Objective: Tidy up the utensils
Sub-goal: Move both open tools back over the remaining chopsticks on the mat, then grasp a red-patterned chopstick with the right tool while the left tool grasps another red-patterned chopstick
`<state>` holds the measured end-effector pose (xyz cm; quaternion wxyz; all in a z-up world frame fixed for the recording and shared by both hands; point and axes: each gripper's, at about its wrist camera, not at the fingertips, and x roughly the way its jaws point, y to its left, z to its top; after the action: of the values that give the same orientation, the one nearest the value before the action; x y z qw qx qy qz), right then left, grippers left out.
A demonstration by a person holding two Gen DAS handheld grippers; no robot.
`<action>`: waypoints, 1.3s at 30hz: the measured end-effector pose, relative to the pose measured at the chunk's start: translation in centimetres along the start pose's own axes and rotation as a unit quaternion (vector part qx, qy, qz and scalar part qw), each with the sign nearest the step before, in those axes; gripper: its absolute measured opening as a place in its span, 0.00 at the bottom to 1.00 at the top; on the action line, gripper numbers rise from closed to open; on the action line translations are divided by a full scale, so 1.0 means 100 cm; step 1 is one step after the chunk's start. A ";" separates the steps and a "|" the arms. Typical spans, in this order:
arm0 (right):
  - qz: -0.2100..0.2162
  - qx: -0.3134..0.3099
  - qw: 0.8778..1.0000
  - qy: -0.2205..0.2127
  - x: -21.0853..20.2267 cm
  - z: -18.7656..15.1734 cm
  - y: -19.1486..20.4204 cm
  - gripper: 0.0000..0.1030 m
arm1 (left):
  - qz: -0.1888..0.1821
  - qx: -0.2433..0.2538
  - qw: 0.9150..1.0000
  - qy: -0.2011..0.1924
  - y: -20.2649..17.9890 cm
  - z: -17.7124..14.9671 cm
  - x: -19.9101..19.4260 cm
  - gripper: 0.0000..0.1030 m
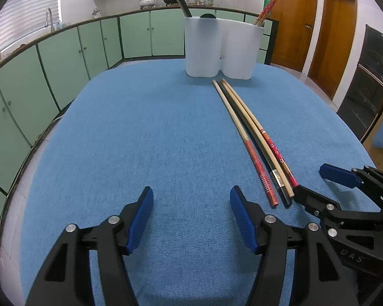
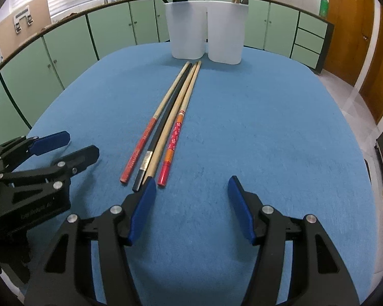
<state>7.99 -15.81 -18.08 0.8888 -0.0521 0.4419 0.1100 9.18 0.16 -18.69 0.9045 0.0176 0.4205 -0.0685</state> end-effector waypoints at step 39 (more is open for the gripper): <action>0.007 0.049 0.999 -0.009 -0.007 -0.010 -0.038 0.05 | -0.006 0.033 0.999 0.019 -0.045 0.003 0.011 0.61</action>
<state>7.72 -19.80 -18.11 0.8935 -0.0050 0.4389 0.0948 9.49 -4.47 -19.17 0.8948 0.0462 0.4354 -0.0874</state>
